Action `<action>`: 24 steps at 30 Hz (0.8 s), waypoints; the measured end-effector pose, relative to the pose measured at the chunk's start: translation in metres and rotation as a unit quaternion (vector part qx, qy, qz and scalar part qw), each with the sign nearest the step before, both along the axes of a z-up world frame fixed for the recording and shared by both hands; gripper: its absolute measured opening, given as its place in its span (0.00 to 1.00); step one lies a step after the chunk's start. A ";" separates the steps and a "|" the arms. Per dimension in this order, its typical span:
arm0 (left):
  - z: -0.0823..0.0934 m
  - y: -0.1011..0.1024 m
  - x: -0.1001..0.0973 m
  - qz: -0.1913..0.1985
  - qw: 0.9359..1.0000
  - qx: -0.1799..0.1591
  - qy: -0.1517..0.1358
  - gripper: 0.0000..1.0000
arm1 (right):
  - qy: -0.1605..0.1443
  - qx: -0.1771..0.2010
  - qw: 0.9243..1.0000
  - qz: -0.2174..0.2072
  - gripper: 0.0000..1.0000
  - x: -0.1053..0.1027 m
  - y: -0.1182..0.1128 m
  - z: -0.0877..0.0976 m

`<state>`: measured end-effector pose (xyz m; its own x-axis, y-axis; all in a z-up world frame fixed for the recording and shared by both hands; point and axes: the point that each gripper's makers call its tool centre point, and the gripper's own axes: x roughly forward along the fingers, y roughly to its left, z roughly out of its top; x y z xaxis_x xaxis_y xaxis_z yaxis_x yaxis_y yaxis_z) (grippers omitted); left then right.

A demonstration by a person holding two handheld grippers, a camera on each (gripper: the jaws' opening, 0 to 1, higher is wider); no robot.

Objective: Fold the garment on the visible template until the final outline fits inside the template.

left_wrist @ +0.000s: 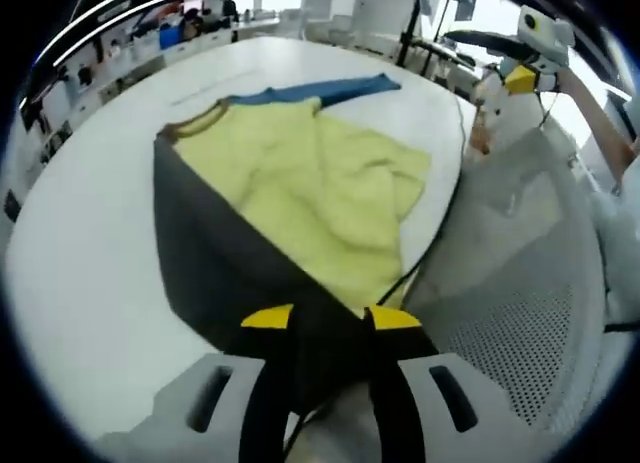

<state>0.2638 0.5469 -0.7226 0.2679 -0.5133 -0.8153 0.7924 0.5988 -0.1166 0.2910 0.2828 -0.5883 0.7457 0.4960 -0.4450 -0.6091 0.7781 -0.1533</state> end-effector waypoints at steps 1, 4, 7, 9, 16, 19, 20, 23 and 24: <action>-0.002 -0.001 0.000 0.000 1.000 0.001 0.001 0.25 | 0.001 -0.001 1.000 -0.001 1.00 0.000 0.000 -0.001; -0.005 -0.005 0.001 0.006 1.000 -0.008 0.005 0.25 | 0.002 0.000 1.000 -0.003 1.00 -0.001 -0.001 -0.002; -0.011 -0.005 -0.002 0.001 1.000 0.004 0.010 0.24 | 0.005 0.001 1.000 -0.004 1.00 -0.002 -0.001 -0.003; -0.012 -0.006 -0.003 -0.001 1.000 0.005 0.011 0.22 | 0.008 0.003 1.000 -0.003 1.00 -0.002 -0.001 -0.004; -0.022 -0.009 -0.004 0.003 1.000 0.005 0.025 0.19 | 0.008 0.008 1.000 -0.004 1.00 -0.002 0.001 -0.004; -0.025 -0.010 -0.005 0.006 1.000 0.003 0.029 0.17 | 0.007 0.011 1.000 -0.006 1.00 -0.001 0.000 -0.003; -0.027 -0.009 -0.005 0.006 0.999 0.006 0.031 0.17 | 0.007 0.012 1.000 -0.007 1.00 -0.001 0.000 -0.003; -0.029 -0.009 -0.006 0.007 0.999 0.010 0.033 0.16 | 0.007 0.012 1.000 -0.007 1.00 -0.001 0.001 -0.003; -0.029 -0.009 -0.006 0.007 0.999 0.010 0.034 0.15 | 0.007 0.013 1.000 -0.007 1.00 -0.001 0.001 -0.003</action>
